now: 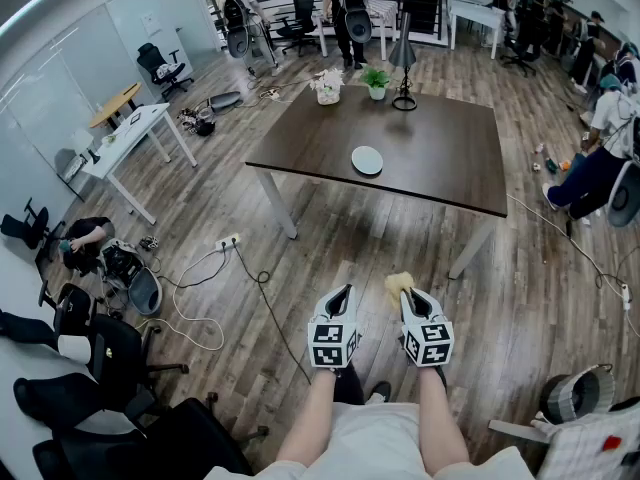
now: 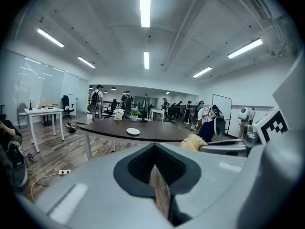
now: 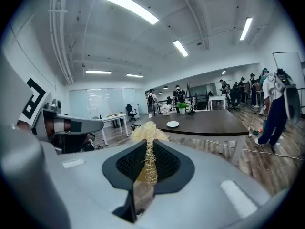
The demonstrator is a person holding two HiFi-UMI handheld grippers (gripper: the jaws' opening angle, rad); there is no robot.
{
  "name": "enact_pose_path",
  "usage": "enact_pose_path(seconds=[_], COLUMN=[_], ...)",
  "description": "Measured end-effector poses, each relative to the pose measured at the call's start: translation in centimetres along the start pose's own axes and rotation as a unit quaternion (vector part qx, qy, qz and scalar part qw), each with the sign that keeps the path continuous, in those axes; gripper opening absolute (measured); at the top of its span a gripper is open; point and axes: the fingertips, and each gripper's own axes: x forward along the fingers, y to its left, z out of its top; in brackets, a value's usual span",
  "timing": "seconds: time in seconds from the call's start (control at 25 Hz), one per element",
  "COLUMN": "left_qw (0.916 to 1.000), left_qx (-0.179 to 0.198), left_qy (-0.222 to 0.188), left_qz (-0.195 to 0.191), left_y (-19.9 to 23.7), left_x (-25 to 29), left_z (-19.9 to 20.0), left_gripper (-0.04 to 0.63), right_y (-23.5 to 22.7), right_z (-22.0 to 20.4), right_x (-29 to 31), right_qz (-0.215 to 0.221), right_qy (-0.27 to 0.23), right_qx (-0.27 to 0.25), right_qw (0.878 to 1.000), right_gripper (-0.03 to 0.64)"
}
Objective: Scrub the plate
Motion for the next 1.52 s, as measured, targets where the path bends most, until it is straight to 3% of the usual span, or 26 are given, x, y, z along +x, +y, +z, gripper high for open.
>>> enact_pose_path(seconds=[0.48,0.84,1.24,1.44,1.52], left_qw=[0.9997,0.9996,0.9997,0.997,0.997], left_qx=[-0.021,-0.029,-0.02,-0.069,-0.069], left_qy=[-0.01,0.008,0.004,-0.022,-0.022], left_qz=[0.0,0.005,-0.013,-0.028,-0.028], left_y=[2.3,4.9,9.5,12.3,13.6], left_x=[3.6,6.4,12.7,15.7,16.9], left_z=[0.8,1.0,4.6,6.0,6.5], left_gripper=[0.0,0.0,0.0,0.0,0.0], right_y=[-0.1,-1.9,-3.1,-3.7,-4.3], right_z=[0.6,1.7,4.5,7.0,8.2], right_x=[2.8,6.3,14.5,17.9,19.4], right_qz=[0.006,0.007,0.016,0.008,0.002], right_qy=[0.007,-0.004,-0.009,-0.036,-0.051], right_qx=[-0.026,0.024,0.053,0.044,0.049], right_qw=[1.0,1.0,0.998,0.998,0.998], right_gripper=[0.058,0.059,0.06,0.061,0.061])
